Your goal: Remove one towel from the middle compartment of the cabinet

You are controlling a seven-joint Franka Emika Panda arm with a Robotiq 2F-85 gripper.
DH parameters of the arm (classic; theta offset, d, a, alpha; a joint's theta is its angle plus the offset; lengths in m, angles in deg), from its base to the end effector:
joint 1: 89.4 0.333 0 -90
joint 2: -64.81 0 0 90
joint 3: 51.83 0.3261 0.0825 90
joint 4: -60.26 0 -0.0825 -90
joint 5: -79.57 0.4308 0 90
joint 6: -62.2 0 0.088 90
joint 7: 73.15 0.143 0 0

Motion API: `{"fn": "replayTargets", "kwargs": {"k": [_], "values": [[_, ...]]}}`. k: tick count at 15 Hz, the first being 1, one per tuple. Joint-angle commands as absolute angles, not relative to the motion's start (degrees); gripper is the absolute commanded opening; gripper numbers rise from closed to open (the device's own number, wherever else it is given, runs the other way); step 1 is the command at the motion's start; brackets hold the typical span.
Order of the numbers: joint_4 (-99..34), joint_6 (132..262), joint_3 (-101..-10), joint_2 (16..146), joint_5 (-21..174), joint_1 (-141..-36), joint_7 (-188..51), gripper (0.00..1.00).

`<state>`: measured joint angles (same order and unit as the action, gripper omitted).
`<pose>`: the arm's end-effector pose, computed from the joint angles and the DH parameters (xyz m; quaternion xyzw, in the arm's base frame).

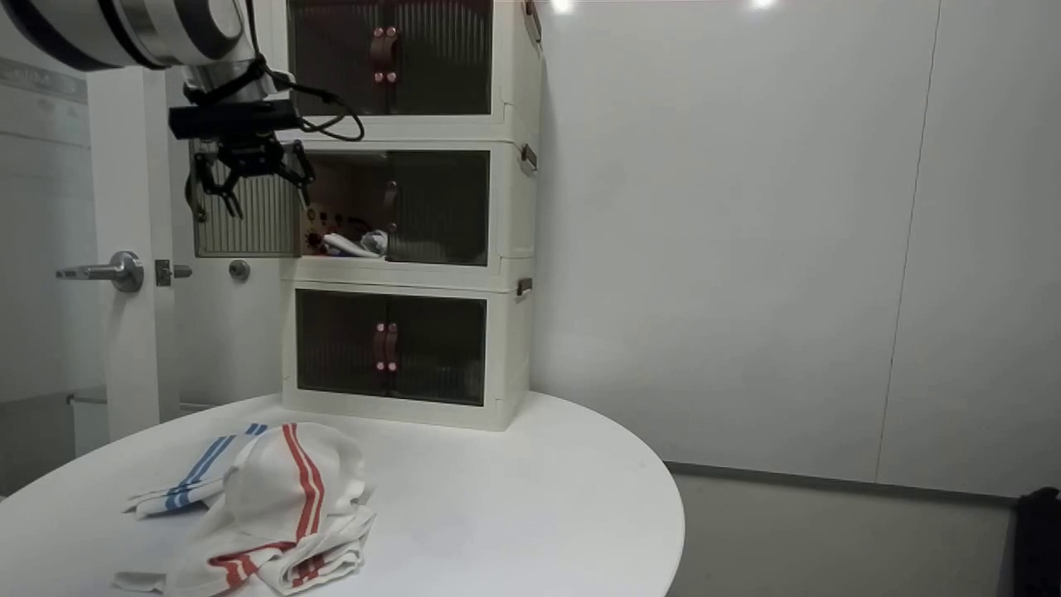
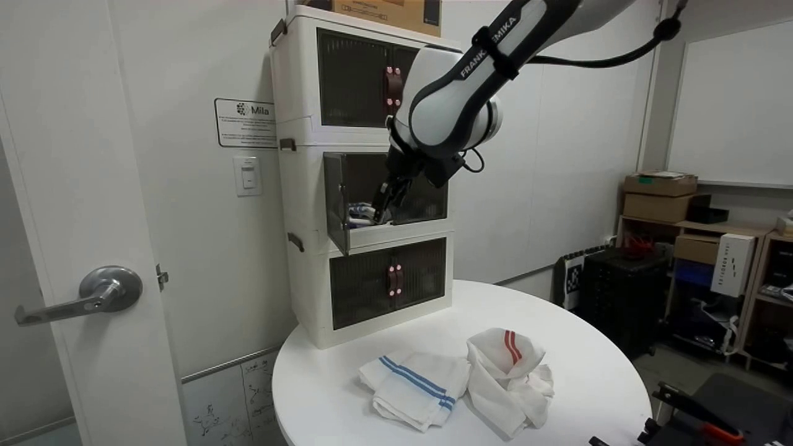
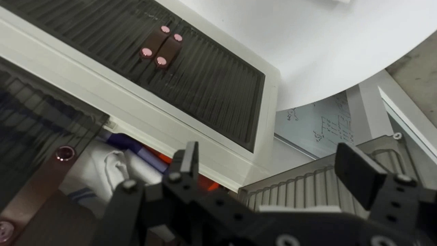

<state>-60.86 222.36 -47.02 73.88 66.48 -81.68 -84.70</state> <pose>0.6450 0.1504 0.3469 0.9199 0.2896 0.2582 0.0567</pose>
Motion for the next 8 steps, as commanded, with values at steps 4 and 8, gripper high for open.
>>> {"fn": "replayTargets", "kwargs": {"k": [4, 8], "values": [[-51.1, 229.47, -52.76, 83.59, 50.18, -79.04, -81.74, 1.0], [-47.18, 231.94, -56.42, 87.08, 43.55, -76.89, -78.75, 1.0]]}}
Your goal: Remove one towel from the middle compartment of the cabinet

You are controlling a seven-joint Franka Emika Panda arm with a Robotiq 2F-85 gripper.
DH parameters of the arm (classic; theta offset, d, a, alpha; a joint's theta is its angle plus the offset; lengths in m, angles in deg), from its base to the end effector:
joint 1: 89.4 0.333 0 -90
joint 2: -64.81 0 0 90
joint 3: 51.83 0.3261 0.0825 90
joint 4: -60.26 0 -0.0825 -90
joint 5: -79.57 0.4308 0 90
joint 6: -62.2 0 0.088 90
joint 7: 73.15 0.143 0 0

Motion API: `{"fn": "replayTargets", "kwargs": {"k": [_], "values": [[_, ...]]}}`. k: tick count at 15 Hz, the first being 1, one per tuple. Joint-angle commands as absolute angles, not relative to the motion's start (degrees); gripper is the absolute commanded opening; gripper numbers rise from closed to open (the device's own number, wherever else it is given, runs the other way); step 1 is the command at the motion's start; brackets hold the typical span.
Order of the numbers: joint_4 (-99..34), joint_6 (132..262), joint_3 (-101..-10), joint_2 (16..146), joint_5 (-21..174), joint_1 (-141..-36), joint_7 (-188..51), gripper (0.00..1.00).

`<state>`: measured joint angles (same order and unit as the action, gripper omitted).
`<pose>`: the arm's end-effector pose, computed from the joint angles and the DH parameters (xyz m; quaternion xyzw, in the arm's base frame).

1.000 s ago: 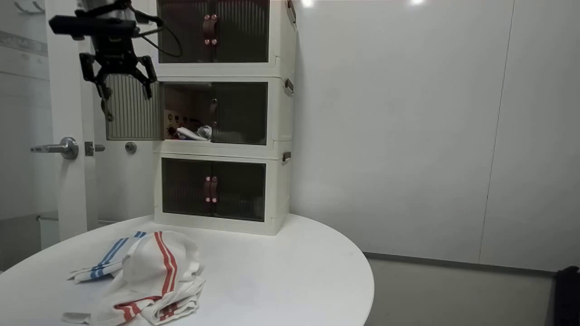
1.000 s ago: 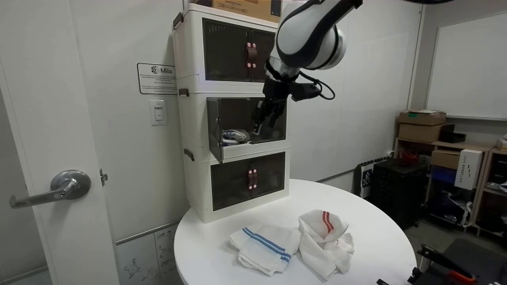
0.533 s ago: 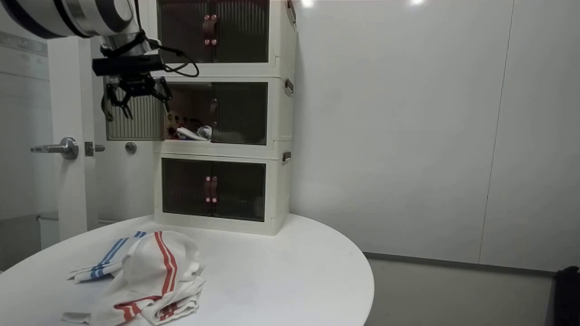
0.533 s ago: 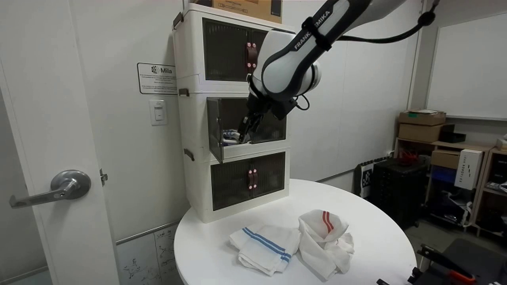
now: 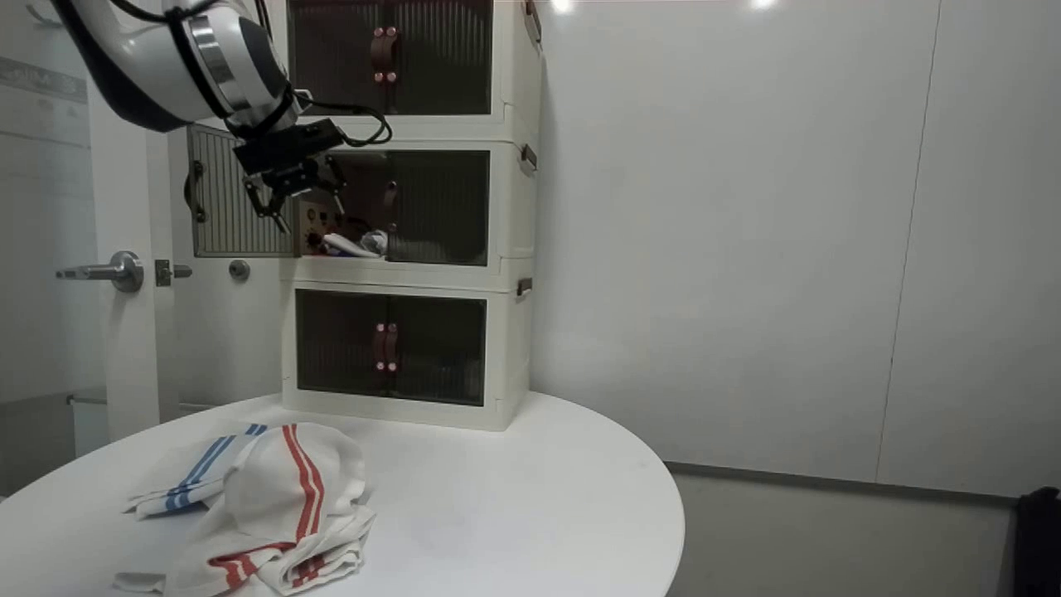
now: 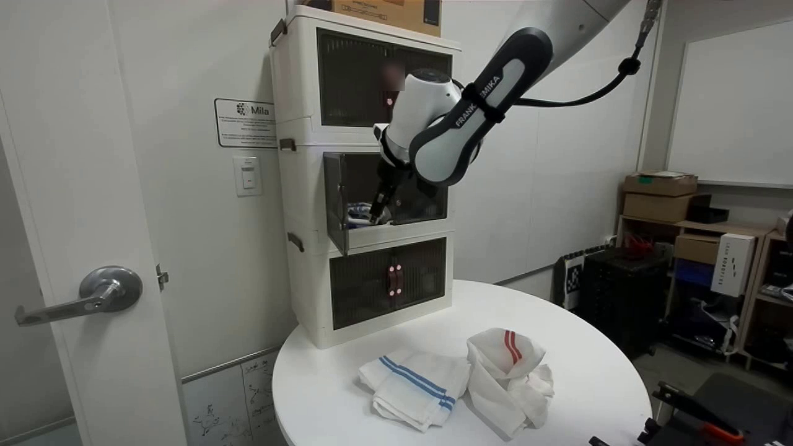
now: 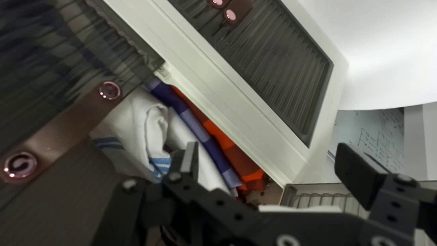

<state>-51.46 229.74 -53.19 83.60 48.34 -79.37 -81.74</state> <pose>0.7028 0.1369 0.3306 0.8673 0.3668 0.3052 0.1416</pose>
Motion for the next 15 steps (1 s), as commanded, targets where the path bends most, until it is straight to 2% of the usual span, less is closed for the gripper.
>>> {"fn": "replayTargets", "kwargs": {"k": [1, 15], "values": [[-46.18, 232.4, -57.44, 87.88, 41.92, -76.15, -77.76, 1.0], [-31.7, 236.44, -77.83, 100.31, 17.12, -61.11, -55.37, 1.0]]}}
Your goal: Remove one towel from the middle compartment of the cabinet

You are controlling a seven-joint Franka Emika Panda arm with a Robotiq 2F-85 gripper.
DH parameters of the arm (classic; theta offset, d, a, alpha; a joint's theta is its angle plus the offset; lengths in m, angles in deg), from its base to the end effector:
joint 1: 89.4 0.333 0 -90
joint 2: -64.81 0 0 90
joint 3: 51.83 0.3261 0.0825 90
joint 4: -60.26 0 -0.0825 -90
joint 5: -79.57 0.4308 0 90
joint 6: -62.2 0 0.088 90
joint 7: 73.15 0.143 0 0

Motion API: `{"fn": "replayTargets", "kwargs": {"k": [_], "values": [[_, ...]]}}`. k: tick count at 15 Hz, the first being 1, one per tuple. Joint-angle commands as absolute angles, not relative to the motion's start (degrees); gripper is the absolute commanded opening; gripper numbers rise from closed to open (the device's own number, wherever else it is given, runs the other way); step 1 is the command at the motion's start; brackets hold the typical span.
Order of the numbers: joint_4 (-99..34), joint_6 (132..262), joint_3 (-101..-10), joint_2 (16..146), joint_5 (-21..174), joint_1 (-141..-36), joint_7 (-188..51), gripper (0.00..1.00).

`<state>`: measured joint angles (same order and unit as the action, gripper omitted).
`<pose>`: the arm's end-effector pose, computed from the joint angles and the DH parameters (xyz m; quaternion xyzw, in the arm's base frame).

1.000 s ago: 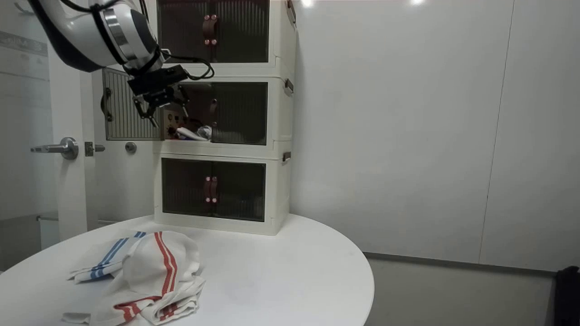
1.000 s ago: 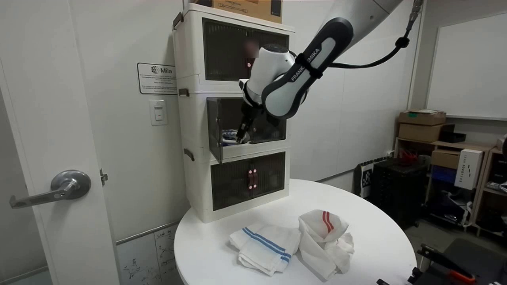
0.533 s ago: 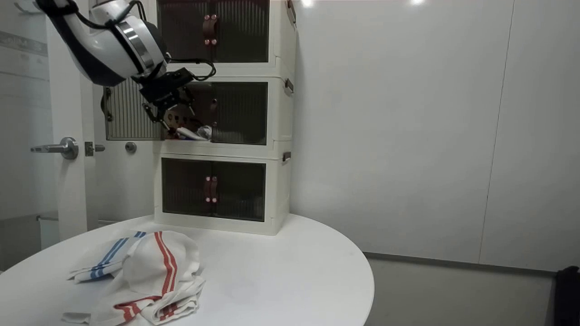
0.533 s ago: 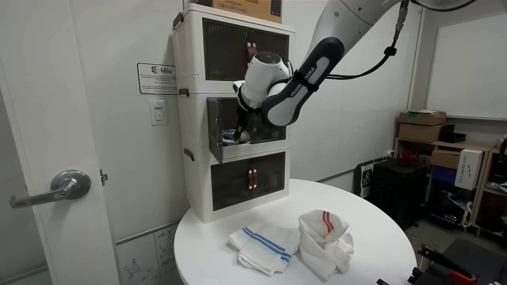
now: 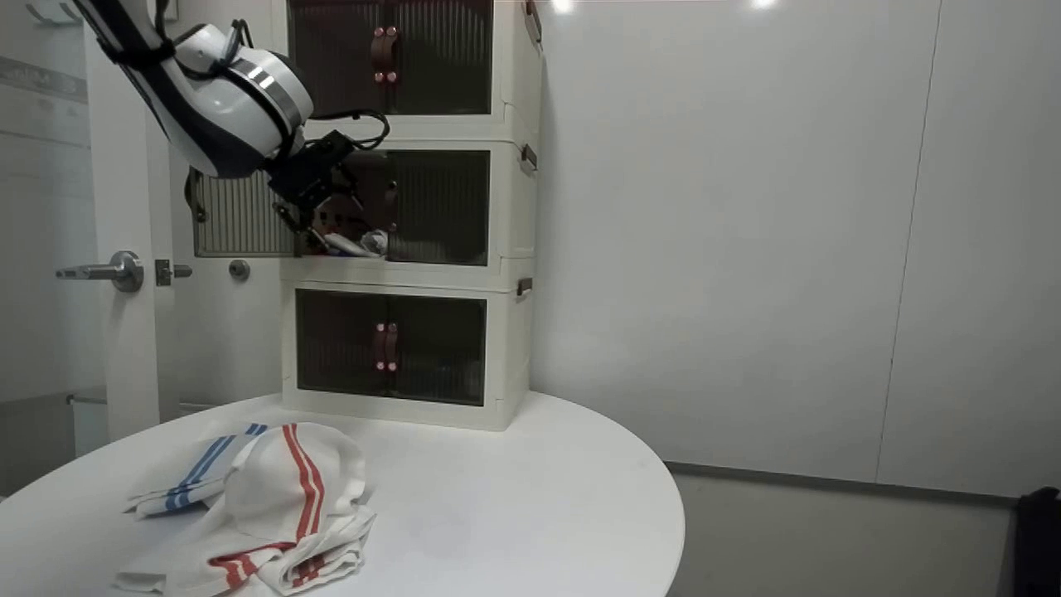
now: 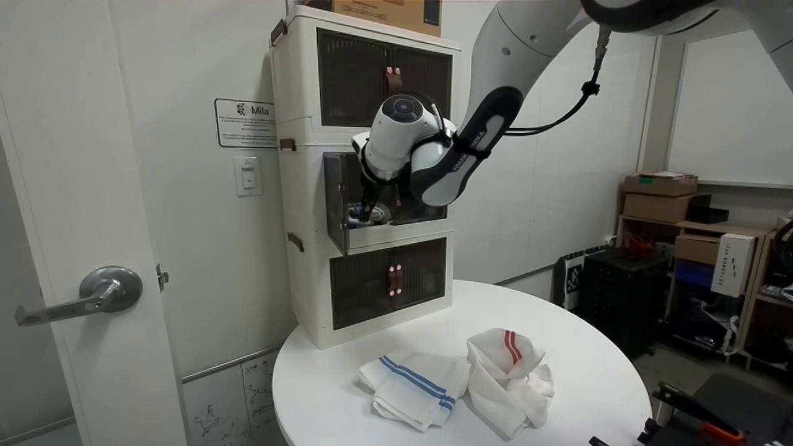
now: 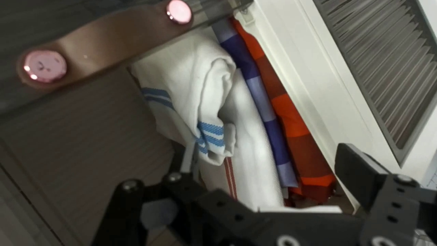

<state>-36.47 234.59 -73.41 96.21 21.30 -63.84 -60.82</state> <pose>0.7613 0.1481 0.3144 0.7966 0.4126 0.3499 0.2698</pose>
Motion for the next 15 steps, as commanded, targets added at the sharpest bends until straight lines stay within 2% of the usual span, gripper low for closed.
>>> {"fn": "replayTargets", "kwargs": {"k": [1, 15], "values": [[-31.0, 236.36, -78.91, 101.07, 16.08, -60.4, -53.76, 1.0], [-23.71, 236.31, -84.53, 107.82, 12.58, -58.43, -44.25, 1.0]]}}
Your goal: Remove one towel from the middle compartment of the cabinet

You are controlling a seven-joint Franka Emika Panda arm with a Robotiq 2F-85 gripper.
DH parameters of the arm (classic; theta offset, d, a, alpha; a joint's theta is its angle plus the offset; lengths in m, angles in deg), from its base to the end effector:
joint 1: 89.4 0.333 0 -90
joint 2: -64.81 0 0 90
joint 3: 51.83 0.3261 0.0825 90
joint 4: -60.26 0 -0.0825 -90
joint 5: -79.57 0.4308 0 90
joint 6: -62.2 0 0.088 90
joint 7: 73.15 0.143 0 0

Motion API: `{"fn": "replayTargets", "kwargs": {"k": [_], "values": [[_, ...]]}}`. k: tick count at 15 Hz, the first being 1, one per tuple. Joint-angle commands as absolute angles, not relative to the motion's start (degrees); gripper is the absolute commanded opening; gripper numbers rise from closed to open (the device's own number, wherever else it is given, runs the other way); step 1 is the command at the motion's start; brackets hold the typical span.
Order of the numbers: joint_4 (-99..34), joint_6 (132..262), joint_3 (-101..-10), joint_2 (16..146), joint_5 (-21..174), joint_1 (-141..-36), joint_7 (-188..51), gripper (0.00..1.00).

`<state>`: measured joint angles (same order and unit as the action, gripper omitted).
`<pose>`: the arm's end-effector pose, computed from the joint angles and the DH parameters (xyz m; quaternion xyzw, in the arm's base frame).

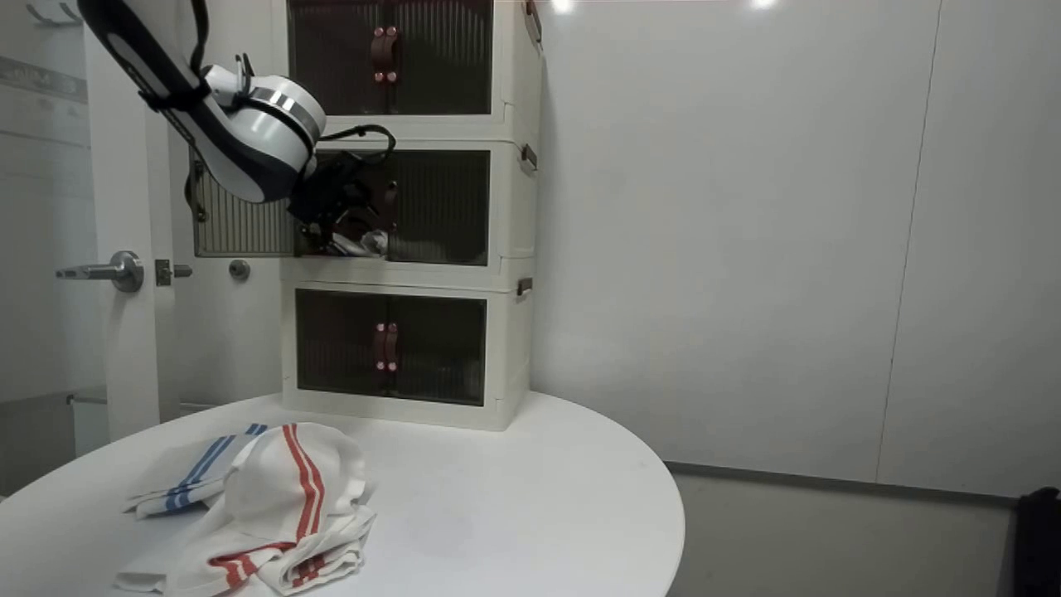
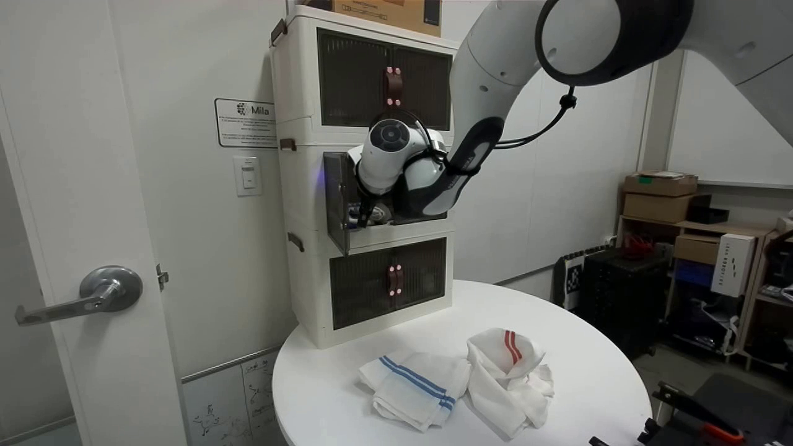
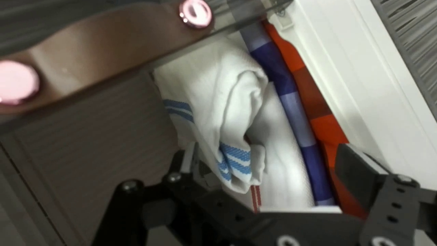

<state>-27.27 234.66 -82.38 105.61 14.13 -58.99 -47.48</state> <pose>0.7959 0.1396 0.2900 0.7847 0.3851 0.3645 0.3212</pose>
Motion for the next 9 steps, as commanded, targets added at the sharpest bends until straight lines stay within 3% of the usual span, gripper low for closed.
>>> {"fn": "replayTargets", "kwargs": {"k": [1, 9], "values": [[-23.19, 236.33, -84.79, 108.05, 12.56, -58.4, -43.89, 1.0], [-20.37, 236.55, -86.23, 110.6, 12.53, -58.56, -42.01, 1.0]]}}
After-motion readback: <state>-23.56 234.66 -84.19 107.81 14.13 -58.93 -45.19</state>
